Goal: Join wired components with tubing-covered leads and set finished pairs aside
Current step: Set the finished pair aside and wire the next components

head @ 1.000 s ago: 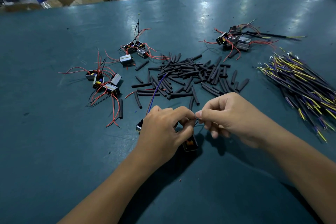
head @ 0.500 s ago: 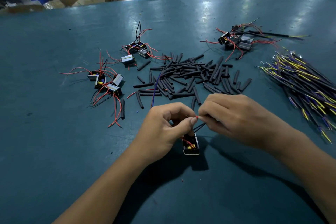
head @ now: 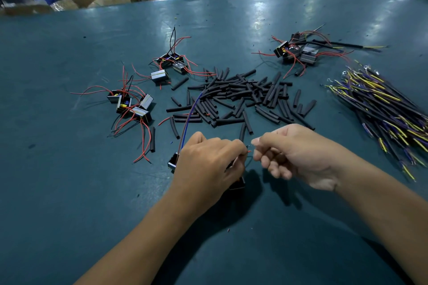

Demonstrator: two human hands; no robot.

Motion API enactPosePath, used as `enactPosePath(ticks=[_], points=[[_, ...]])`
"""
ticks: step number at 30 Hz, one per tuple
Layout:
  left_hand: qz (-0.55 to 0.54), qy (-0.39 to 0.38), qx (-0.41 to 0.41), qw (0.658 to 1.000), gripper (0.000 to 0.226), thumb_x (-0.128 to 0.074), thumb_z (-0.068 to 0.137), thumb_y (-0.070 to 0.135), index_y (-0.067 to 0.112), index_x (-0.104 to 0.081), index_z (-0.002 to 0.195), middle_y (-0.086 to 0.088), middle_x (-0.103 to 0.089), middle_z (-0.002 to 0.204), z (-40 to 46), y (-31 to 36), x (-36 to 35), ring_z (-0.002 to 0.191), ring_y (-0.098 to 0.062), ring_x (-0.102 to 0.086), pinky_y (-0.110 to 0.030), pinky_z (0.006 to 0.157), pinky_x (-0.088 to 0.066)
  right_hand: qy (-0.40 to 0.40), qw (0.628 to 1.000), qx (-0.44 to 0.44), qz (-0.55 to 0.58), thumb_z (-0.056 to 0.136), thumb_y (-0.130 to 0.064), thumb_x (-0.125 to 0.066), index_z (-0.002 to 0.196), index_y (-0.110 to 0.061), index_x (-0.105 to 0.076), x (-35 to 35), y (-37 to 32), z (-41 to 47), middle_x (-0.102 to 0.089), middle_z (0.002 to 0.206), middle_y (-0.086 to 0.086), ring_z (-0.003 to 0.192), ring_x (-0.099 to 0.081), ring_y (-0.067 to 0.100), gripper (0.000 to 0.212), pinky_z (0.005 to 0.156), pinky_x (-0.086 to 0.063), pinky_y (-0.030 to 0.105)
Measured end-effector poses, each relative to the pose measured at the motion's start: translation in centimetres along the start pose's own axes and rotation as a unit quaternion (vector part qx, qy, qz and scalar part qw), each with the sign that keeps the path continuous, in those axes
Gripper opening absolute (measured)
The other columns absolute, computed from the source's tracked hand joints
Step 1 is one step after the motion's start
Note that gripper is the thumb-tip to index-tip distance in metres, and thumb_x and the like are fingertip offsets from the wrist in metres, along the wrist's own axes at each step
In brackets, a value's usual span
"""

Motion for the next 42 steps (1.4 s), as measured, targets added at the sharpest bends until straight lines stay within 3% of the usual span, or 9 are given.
enactPosePath(ticks=[14, 20, 24, 28, 30, 33, 36, 38, 42], points=[[0.004, 0.004, 0.004, 1.0, 0.013, -0.066, 0.089, 0.016, 0.016, -0.067, 0.076, 0.005, -0.057, 0.057, 0.0, -0.1, 0.1, 0.05, -0.017, -0.048, -0.04, 0.055, -0.035, -0.032, 0.997, -0.015, 0.063, 0.092, -0.013, -0.064, 0.059, -0.015, -0.07, -0.6, 0.5, 0.4, -0.056, 0.059, 0.001, 0.042, -0.047, 0.007, 0.034, 0.033, -0.033, 0.014], [-0.142, -0.027, 0.103, 0.984, 0.003, -0.066, 0.084, 0.02, 0.021, -0.068, 0.082, 0.014, -0.064, 0.069, -0.1, -1.2, -0.1, 0.058, -0.008, -0.048, -0.037, 0.069, -0.039, 0.017, 0.983, 0.176, -0.043, 0.093, -0.006, -0.062, 0.067, -0.013, -0.063, -1.0, -1.2, -0.3, -0.056, 0.056, 0.004, 0.042, -0.047, 0.011, 0.026, 0.039, -0.034, 0.017], [-0.253, -0.064, 0.123, 0.957, 0.005, -0.068, 0.089, 0.022, 0.025, -0.066, 0.085, 0.015, -0.065, 0.073, -0.1, -1.5, 0.1, 0.067, -0.012, -0.058, -0.034, 0.079, -0.04, 0.072, 0.869, 0.396, -0.289, 0.087, -0.015, -0.064, 0.073, -0.017, -0.062, -0.7, -3.0, -1.7, -0.051, 0.059, -0.011, 0.051, -0.043, 0.005, 0.014, 0.051, -0.035, 0.016], [-0.398, -0.111, 0.144, 0.899, 0.006, -0.066, 0.093, 0.01, 0.01, -0.066, 0.087, -0.005, -0.064, 0.07, 0.0, -1.5, -0.1, 0.064, -0.014, -0.059, -0.025, 0.063, -0.048, 0.093, 0.669, 0.547, -0.494, 0.092, -0.01, -0.062, 0.081, -0.005, -0.065, -1.6, -3.7, -3.3, -0.049, 0.074, -0.006, 0.059, -0.044, 0.014, 0.013, 0.056, -0.037, 0.022], [-0.431, -0.101, 0.163, 0.882, 0.006, -0.066, 0.093, 0.007, 0.008, -0.066, 0.087, -0.009, -0.064, 0.071, 0.0, -1.7, -0.1, 0.063, -0.011, -0.058, -0.02, 0.061, -0.047, 0.095, 0.636, 0.565, -0.518, 0.096, -0.011, -0.06, 0.083, -0.005, -0.066, -1.5, -3.9, -3.4, -0.055, 0.075, 0.0, 0.059, -0.05, 0.019, 0.016, 0.055, -0.042, 0.027], [-0.319, -0.071, 0.146, 0.934, 0.006, -0.067, 0.091, 0.013, 0.013, -0.066, 0.084, 0.003, -0.065, 0.069, -0.2, -1.7, -0.3, 0.062, -0.014, -0.058, -0.026, 0.065, -0.046, 0.086, 0.796, 0.432, -0.414, 0.096, -0.02, -0.064, 0.081, -0.014, -0.068, -0.7, -3.8, -2.3, -0.059, 0.067, -0.007, 0.057, -0.052, 0.009, 0.017, 0.055, -0.042, 0.024], [-0.124, -0.032, 0.082, 0.988, 0.01, -0.062, 0.087, 0.024, 0.016, -0.063, 0.08, 0.011, -0.061, 0.069, 0.0, -0.9, -0.4, 0.06, -0.01, -0.048, -0.035, 0.066, -0.039, 0.041, 0.981, 0.144, -0.125, 0.098, -0.025, -0.059, 0.067, -0.017, -0.067, 0.0, -1.8, -0.7, -0.062, 0.06, -0.001, 0.043, -0.047, 0.009, 0.032, 0.042, -0.035, 0.02], [-0.058, -0.024, 0.034, 0.997, 0.015, -0.06, 0.089, 0.024, 0.014, -0.062, 0.078, 0.007, -0.056, 0.064, 0.1, -0.4, -0.4, 0.058, -0.014, -0.044, -0.037, 0.061, -0.037, 0.022, 0.998, 0.033, -0.039, 0.098, -0.026, -0.057, 0.064, -0.016, -0.068, 0.0, -0.6, -0.5, -0.06, 0.059, 0.002, 0.039, -0.043, 0.008, 0.037, 0.034, -0.027, 0.015], [0.013, -0.002, -0.027, 1.0, 0.015, -0.066, 0.088, 0.012, 0.01, -0.061, 0.074, 0.001, -0.053, 0.06, 0.2, 0.2, -0.2, 0.055, -0.022, -0.045, -0.038, 0.054, -0.035, 0.012, 1.0, -0.013, -0.025, 0.094, -0.024, -0.06, 0.061, -0.016, -0.066, -0.4, -0.1, -0.5, -0.056, 0.057, 0.001, 0.038, -0.041, 0.007, 0.035, 0.031, -0.022, 0.013]])
Point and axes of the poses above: each hand's wrist, its own z-axis towards the middle knuckle, its own x-axis out of the back of the hand, y = z × x, the point moved 5 cm from there along z, towards the middle knuckle
